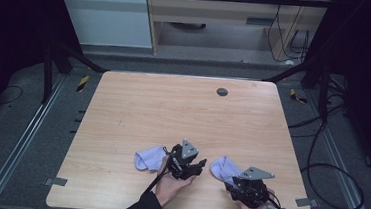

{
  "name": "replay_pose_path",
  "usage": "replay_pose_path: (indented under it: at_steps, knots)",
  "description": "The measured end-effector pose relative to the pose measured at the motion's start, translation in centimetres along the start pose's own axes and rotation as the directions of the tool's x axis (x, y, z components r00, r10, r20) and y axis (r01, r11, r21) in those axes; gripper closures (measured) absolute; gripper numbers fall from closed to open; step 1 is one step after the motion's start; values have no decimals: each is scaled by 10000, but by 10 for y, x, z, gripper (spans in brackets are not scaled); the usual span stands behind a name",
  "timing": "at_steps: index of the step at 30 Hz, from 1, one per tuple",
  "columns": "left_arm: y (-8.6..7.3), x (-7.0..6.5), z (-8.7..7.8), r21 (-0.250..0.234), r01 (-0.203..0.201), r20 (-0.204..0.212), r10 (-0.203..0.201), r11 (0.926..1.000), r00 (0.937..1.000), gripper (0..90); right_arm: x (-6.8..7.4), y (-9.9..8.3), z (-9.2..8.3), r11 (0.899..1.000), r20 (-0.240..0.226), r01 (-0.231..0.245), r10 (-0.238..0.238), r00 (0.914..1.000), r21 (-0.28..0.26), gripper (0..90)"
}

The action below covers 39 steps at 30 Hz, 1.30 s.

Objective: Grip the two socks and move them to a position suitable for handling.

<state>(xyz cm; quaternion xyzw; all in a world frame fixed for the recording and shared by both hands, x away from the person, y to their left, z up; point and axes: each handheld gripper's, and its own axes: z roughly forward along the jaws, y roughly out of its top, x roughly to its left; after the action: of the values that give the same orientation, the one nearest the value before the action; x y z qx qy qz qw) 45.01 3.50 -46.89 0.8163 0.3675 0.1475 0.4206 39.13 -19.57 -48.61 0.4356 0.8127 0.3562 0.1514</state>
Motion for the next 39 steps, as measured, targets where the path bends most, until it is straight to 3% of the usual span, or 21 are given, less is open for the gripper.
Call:
replay_pose_path:
  at_steps: [12, 23, 31, 34, 39]
  knots:
    - [0, -14, 25, 506, -284, 330, 267, 9983, 9991, 587, 2, -2, 4, 9996, -100, 149, -147, 9998, 241, 631]
    - [-3, -19, 45, 1041, -228, 530, 174, 9943, 9984, 597, 0, -4, 7, 9986, -202, 127, -116, 9997, 519, 650]
    - [-5, -22, 48, 1138, -186, 489, 131, 9933, 9987, 691, 0, -4, 8, 9986, -213, 135, -124, 9997, 511, 681]
    - [-5, -23, 48, 1131, -312, 342, 274, 9931, 9990, 740, -1, -4, 8, 9985, -173, 170, -162, 9997, 516, 709]
    - [-5, -22, 48, 1214, -181, 291, 147, 9924, 9995, 838, -2, -4, 8, 9982, -137, 90, -82, 9999, 588, 787]
